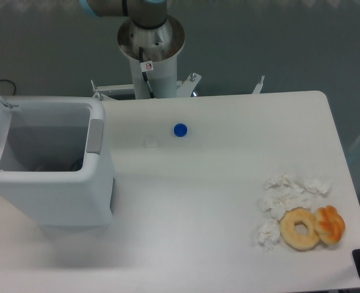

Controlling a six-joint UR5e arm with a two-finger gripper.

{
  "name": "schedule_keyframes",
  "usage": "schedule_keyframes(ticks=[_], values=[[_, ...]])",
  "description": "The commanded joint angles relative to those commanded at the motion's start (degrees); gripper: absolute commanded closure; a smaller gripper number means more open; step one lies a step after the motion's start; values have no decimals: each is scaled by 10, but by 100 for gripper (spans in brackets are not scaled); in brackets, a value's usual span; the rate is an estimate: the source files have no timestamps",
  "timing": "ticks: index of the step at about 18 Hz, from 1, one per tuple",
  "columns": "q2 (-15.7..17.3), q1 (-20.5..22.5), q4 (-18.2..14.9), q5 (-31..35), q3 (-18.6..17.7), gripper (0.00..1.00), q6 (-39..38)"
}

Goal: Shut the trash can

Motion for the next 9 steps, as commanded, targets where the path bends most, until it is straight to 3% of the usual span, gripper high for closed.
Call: schedule_keyframes(ticks=[9], values=[[-26,-18,1,0,5,0,1]])
